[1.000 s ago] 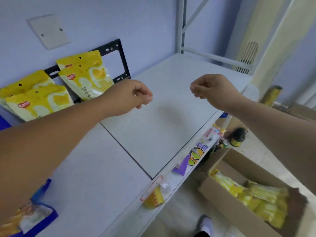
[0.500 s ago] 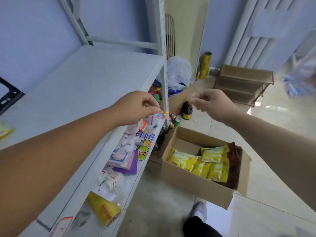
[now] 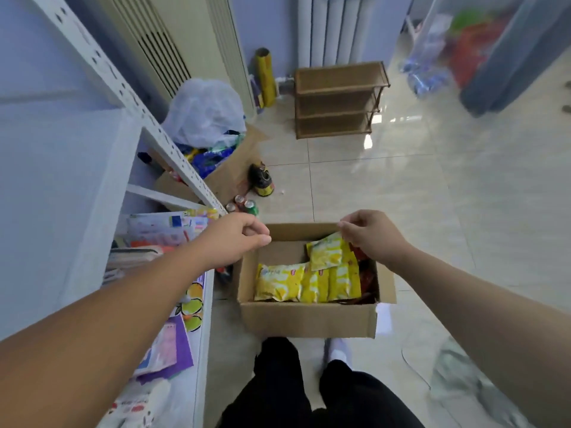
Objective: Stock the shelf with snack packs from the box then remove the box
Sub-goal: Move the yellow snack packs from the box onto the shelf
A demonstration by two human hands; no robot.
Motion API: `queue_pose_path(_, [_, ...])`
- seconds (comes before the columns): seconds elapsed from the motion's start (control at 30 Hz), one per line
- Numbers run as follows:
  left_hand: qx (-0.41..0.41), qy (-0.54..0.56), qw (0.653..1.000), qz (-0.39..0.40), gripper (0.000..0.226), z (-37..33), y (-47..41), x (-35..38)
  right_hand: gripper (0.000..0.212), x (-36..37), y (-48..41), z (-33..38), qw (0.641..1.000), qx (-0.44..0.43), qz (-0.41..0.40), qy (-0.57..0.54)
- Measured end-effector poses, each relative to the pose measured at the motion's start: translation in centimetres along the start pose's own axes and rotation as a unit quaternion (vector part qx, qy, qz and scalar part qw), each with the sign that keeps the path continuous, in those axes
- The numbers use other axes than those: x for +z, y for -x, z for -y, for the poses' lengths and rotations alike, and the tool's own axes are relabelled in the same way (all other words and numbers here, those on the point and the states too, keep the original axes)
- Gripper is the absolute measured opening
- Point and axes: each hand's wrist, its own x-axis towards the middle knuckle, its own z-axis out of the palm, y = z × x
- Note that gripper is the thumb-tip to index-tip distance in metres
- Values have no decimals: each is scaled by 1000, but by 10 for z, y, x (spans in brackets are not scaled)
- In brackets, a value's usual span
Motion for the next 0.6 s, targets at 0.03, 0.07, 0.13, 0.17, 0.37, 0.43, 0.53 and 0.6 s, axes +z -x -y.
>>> queue_pose_path(0.03, [4, 2, 1000, 13, 11, 1, -14, 3, 40, 2, -5, -9, 1000, 13, -8, -10])
queue_pose_path(0.07, [6, 3, 1000, 29, 10, 3, -27, 7, 37, 3, -7, -15, 999, 29, -22, -17])
queue_pose_path(0.13, [9, -1, 998, 62, 9, 7, -49, 13, 30, 7, -5, -15, 996, 59, -56, -39])
queue_pose_path(0.17, [6, 8, 997, 75, 9, 11, -59, 16, 26, 10, -5, -16, 994, 76, -63, -53])
queue_pose_path(0.37, [-46, 59, 989, 124, 12, 46, -117, 58, 25, 53, -37, -62, 980, 159, -70, -102])
queue_pose_path(0.43, [-61, 60, 985, 148, 12, 62, -133, 80, 24, 75, -49, -84, 972, 187, -63, -126])
queue_pose_path(0.53, [-81, 49, 979, 179, 7, 92, -159, 113, 23, 103, -66, -124, 959, 230, -55, -157])
queue_pose_path(0.6, [-88, 33, 977, 194, 5, 111, -178, 128, 25, 118, -76, -152, 948, 257, -60, -176])
